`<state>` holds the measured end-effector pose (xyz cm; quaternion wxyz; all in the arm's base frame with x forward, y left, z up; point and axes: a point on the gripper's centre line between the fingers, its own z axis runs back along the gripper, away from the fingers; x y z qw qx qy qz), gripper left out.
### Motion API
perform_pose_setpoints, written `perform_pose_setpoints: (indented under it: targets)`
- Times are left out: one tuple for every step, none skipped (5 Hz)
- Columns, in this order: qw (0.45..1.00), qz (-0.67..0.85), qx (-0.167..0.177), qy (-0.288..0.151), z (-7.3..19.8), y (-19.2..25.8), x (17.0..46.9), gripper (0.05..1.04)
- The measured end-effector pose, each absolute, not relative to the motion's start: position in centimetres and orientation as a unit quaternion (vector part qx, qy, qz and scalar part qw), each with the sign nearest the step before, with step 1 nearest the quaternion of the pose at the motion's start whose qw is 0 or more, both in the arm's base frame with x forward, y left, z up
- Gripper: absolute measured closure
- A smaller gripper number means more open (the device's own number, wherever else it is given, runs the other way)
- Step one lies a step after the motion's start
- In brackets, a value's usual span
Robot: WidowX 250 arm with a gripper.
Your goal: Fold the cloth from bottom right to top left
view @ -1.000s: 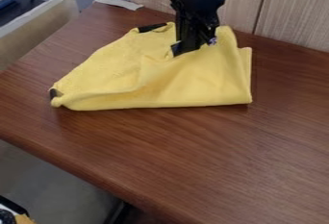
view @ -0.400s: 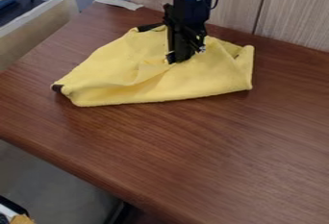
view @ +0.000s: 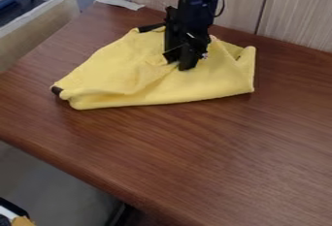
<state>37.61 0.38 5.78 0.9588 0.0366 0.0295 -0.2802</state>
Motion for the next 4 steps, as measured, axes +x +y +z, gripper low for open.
perform_pose_setpoints:
  targets:
    - [0.958, -0.283, 0.044, 0.018, 7.2, 0.3, 37.6, 0.077]
    - [0.957, -0.287, 0.045, 0.014, 8.0, 0.3, 38.0, 0.079]
    - [0.957, -0.283, 0.055, -0.022, 11.6, 0.4, 37.6, 0.083]
    - [0.954, -0.295, 0.051, -0.03, 13.5, 0.2, 36.2, 0.083]
